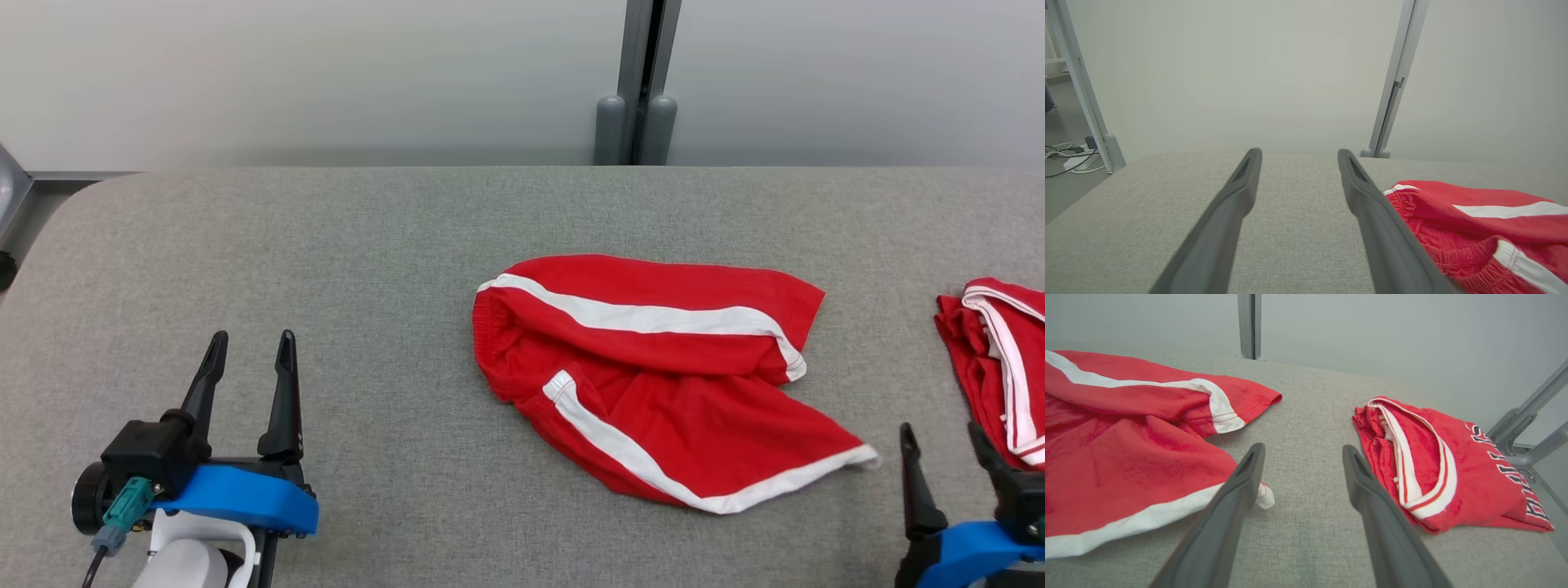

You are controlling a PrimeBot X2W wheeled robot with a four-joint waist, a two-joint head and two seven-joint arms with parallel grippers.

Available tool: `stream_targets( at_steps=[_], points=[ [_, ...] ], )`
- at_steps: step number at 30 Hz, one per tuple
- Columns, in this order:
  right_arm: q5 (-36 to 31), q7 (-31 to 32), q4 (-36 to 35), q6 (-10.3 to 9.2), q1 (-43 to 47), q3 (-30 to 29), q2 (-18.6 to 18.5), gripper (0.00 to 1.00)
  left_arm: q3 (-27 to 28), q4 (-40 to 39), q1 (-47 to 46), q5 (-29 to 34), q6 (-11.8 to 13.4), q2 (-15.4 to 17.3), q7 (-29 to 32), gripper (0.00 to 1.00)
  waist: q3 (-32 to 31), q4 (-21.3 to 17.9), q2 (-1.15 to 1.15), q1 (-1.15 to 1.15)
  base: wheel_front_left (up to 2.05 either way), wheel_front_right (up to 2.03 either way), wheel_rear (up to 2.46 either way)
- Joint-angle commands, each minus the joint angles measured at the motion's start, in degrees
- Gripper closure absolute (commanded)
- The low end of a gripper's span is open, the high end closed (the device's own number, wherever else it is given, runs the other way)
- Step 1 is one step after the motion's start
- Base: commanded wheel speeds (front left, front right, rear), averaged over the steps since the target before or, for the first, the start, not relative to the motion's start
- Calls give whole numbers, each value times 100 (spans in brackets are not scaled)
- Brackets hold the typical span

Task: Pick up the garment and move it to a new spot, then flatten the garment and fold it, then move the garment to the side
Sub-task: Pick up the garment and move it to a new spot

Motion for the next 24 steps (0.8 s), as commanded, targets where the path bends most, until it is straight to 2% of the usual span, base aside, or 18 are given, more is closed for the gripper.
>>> stream_targets(
  at_steps=[1, 5, 9, 16, 24],
  points=[
    [36, -85, -6, -1, 96, -87, 15, 0, 10, 16, -1, -1, -28, -10, -23, 0, -29, 12, 0, 0, 0, 0, 0],
    [333, -455, -42, -1, 108, -340, 25, 0, 50, 30, 90, -6, -20, -58, -37, 0, -119, 32, 0, 0, 0, 0, 0],
    [885, -645, -86, -1, 87, -292, 28, 0, 96, 36, 163, 25, -30, -109, -49, 0, -216, 14, 0, 0, 0, 0, 0],
    [1228, -464, -245, -1, -24, 82, 25, 0, 179, 24, 331, 120, -48, -206, -54, 0, -361, -60, 0, 0, 0, 0, 0],
    [1235, -99, -308, -1, -129, 359, 24, 0, 271, 76, 488, 248, -135, -316, -50, 0, -482, -96, 0, 0, 0, 0, 0]
  ],
)
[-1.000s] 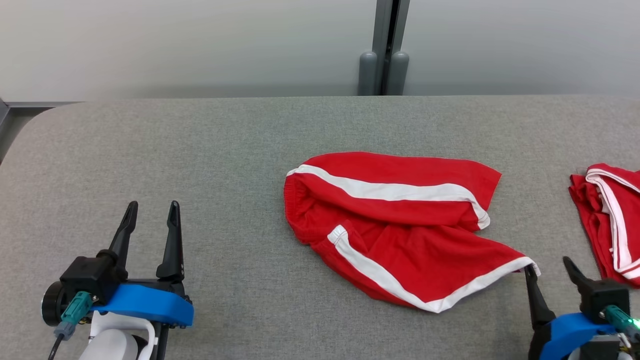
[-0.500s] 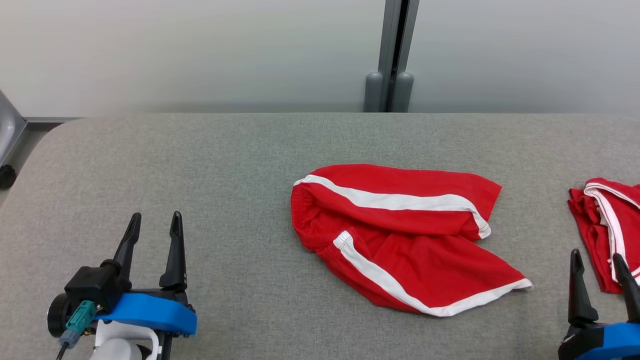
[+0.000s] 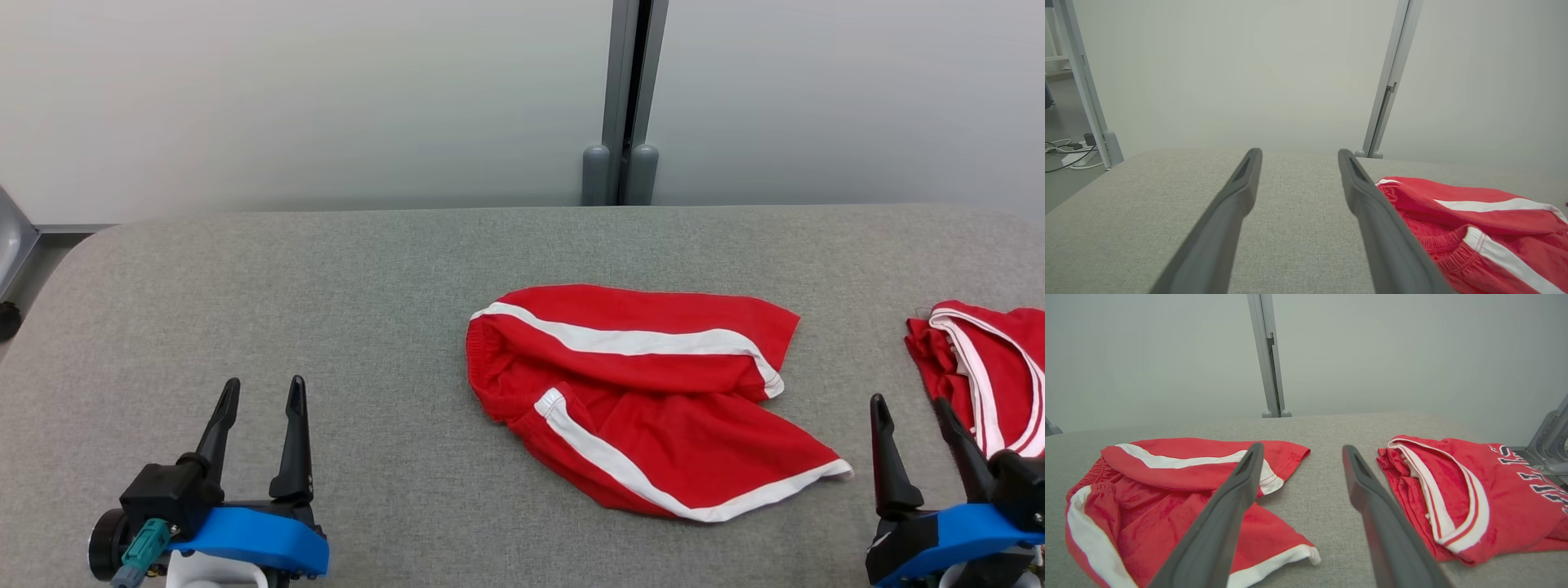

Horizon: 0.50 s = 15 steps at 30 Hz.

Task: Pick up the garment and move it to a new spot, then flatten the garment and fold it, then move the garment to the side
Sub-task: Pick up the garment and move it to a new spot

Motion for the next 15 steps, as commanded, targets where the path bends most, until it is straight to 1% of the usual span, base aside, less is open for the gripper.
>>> stream_targets(
  at_steps=[1, 15],
  points=[
    [21, 32, -39, 0, -85, 33, -3, 0, 46, 14, 23, 36, -21, -11, -25, 0, -17, -1, -1, 1, 0, 0, 0],
    [184, 148, -137, 0, -68, 354, -3, 0, 48, 200, 28, 57, -97, -38, -26, 0, -37, -19, -1, 1, 0, 0, 0]
  ],
)
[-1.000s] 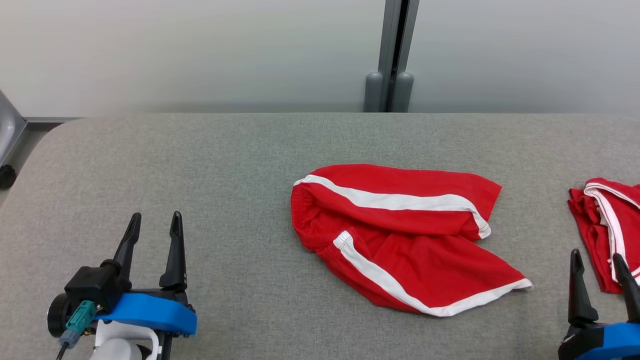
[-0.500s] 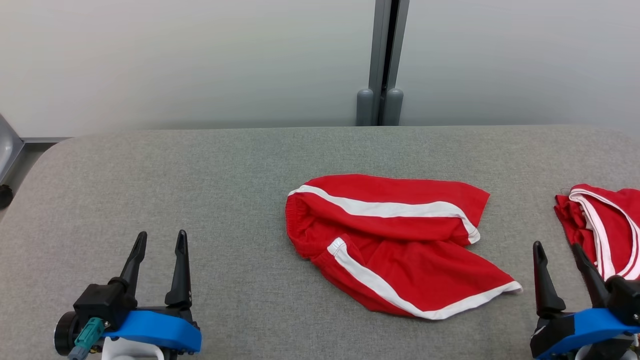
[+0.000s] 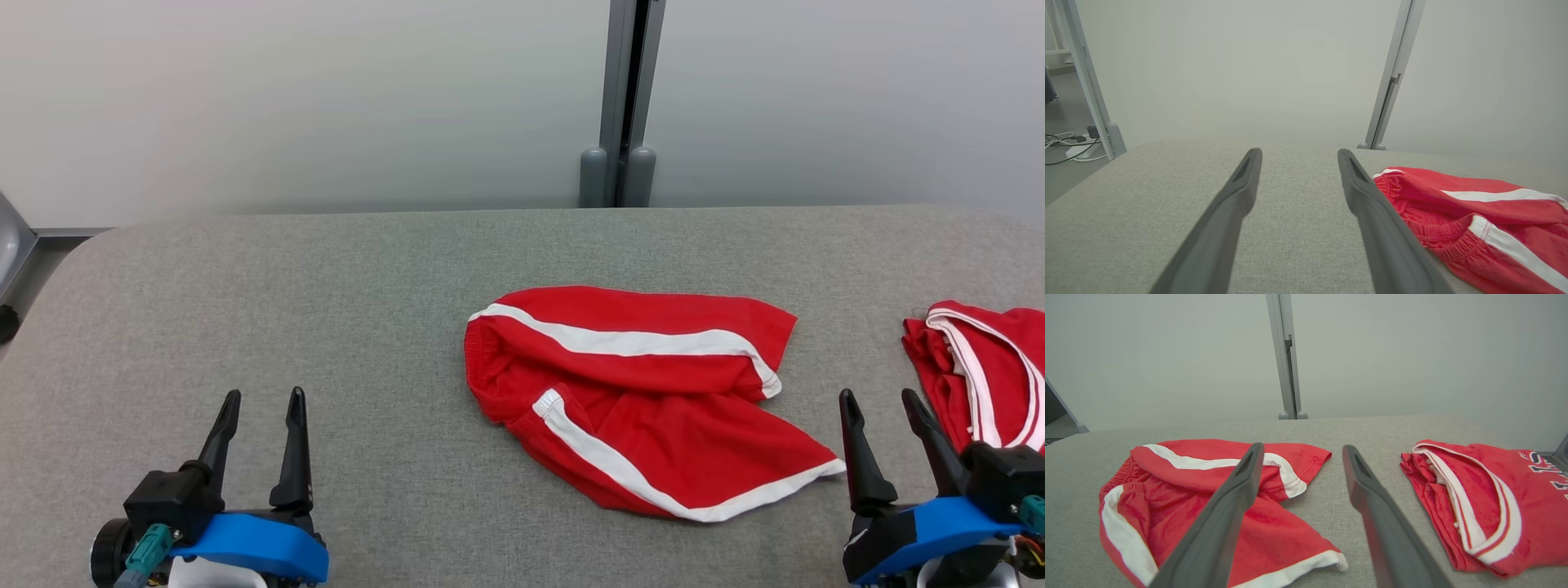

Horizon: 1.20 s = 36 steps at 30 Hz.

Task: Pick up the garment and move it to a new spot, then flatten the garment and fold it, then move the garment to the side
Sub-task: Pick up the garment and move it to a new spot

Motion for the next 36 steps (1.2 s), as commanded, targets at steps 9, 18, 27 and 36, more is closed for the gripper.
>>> stream_targets(
  at_steps=[9, 18, 27, 36],
  points=[
    [61, 36, -44, 0, -77, -10, -2, 0, -23, 46, -143, 39, -62, -10, -26, 0, 103, 1, 0, 0, 0, 0, 0],
    [80, 34, -49, 0, -104, 13, -2, 0, -502, 120, -534, 156, -406, -133, 228, 0, 203, -33, 0, 0, 0, 0, 0],
    [120, 21, 83, 0, -311, 224, -2, 0, -1406, 934, -1332, 135, -917, -581, 853, 0, 420, -285, 0, 0, 0, 0, 0],
    [159, -43, 239, 0, -527, 490, -4, 0, -1848, 1618, -1949, -457, -1045, -772, 1756, 0, 634, -574, 0, 0, 0, 0, 0]
  ],
)
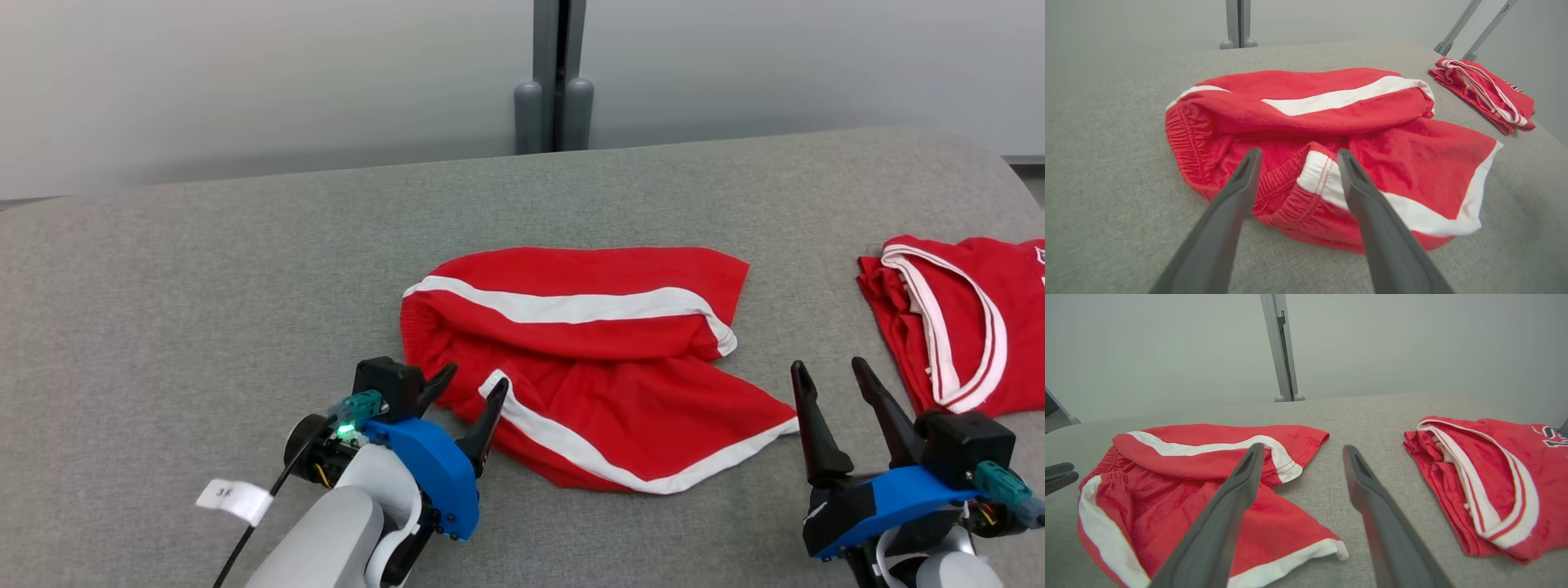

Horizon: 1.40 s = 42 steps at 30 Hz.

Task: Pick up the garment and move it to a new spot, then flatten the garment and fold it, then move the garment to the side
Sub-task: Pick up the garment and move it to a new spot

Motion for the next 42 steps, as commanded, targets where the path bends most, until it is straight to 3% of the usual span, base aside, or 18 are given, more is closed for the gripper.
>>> stream_targets(
  at_steps=[1, 15, 16, 17, 18, 19, 31, 42],
  points=[
    [26, -33, 39, 0, -99, 37, -4, 0, -58, 90, -162, -137, -41, 15, 183, 0, 39, -57, 0, -1, 0, 0, 0],
    [120, -170, 220, 0, -156, 106, -4, 0, -391, -17, -346, -665, -49, 224, 944, 0, 168, -250, 0, -1, 0, 0, 0],
    [124, -168, 227, 0, -162, 108, -4, 0, -409, -33, -341, -683, -49, 251, 960, 11, 173, -254, 0, -1, 0, 0, 0],
    [132, -170, 236, 0, -165, 110, -4, 0, -399, -52, -350, -664, -49, 272, 893, 56, 180, -256, 0, -1, 0, 0, 0],
    [141, -163, 244, 0, -165, 114, -4, 0, -407, -53, -345, -664, -49, 277, 873, 82, 186, -255, 0, -1, 0, 0, 0],
    [151, -145, 253, 0, -163, 119, -4, 0, -427, -43, -331, -671, -49, 278, 868, 100, 193, -252, 0, -1, 0, 0, 0],
    [494, 750, 340, 0, 162, -496, -5, 0, -364, -322, 142, -602, 109, 480, 238, 100, 349, -44, 0, -1, 0, 0, 0],
    [706, 1080, 1075, 0, -249, -216, -5, 0, -436, -640, 337, -601, 202, 461, 126, 100, 468, 112, 0, -1, 0, 0, 0]
  ],
)
